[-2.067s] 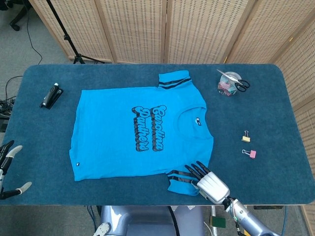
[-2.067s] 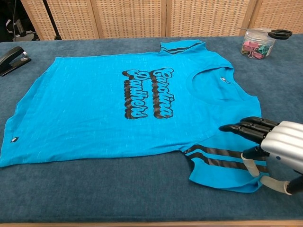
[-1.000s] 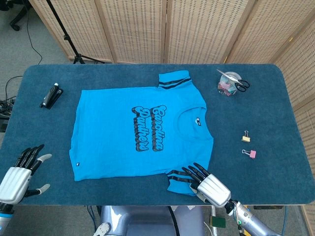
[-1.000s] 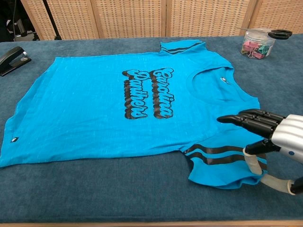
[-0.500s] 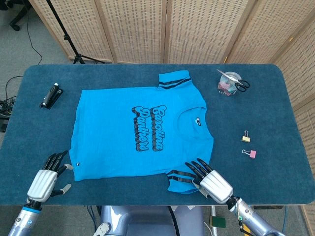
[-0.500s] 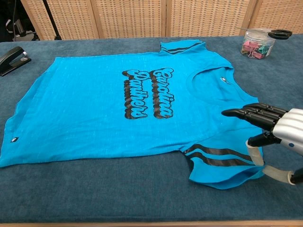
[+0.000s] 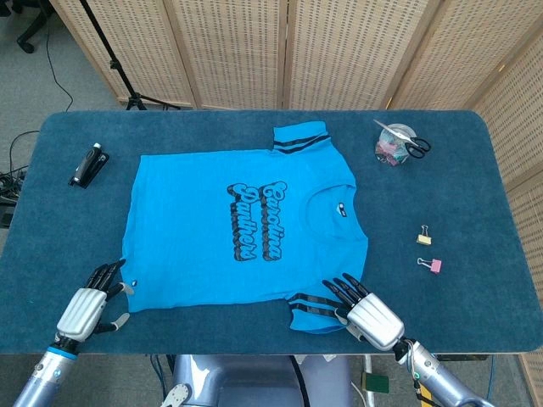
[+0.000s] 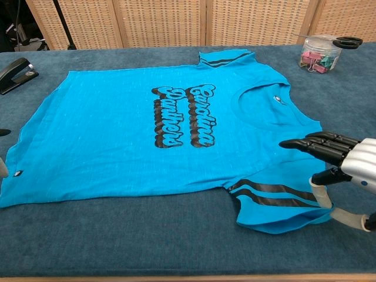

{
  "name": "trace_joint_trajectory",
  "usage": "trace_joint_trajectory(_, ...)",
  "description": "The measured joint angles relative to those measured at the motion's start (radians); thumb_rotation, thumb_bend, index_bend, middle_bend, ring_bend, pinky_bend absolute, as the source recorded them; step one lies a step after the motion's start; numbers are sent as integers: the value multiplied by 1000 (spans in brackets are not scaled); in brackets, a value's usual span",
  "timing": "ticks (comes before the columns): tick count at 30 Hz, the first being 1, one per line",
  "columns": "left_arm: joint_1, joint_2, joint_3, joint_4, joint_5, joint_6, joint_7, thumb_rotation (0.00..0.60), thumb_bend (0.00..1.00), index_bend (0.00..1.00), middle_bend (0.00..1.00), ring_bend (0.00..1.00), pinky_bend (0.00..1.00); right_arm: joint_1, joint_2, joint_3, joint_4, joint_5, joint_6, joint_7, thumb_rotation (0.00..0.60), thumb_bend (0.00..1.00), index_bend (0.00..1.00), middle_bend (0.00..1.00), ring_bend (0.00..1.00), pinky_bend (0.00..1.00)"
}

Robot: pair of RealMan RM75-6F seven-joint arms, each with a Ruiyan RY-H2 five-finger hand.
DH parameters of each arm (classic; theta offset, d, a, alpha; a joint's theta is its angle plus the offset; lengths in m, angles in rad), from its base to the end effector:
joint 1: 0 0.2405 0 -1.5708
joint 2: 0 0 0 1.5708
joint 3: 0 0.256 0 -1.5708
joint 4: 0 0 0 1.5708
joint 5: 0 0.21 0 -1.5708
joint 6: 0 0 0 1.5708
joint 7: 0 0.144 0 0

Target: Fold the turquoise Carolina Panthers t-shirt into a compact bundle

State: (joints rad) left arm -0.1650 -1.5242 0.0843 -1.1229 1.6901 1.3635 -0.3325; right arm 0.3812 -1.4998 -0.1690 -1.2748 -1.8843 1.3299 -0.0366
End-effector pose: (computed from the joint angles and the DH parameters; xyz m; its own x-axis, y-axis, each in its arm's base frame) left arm -0.3306 0.1773 0.0226 0.2220 0.2797 0.9341 0.9624 -0.2169 -0.1638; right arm -0.2489 -0.1964 -0.0037 0.5490 -0.1713 0.8181 -0.6778 -0.6640 0.3158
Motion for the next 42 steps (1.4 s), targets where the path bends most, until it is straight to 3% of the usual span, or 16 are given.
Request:
trace_joint_trajectory(19, -61, -22, 19, 13, -14, -82, 13, 600, 268, 441, 0, 0, 0, -4, -4, 4, 30, 4, 13, -25, 600, 517, 699, 13, 0, 0)
trace_joint_trajectory(33, -75, -28, 28, 14, -31, -92, -1, 600, 432, 561, 0, 0, 0, -5, -3, 3, 28, 6, 16, -23, 600, 517, 700, 12, 0, 0)
trace_joint_trajectory(42, -75, -46, 23, 42, -45, -85, -19, 600, 437, 657, 0, 0, 0, -7, 0, 4, 30, 10, 22, -14, 600, 517, 699, 12, 0, 0)
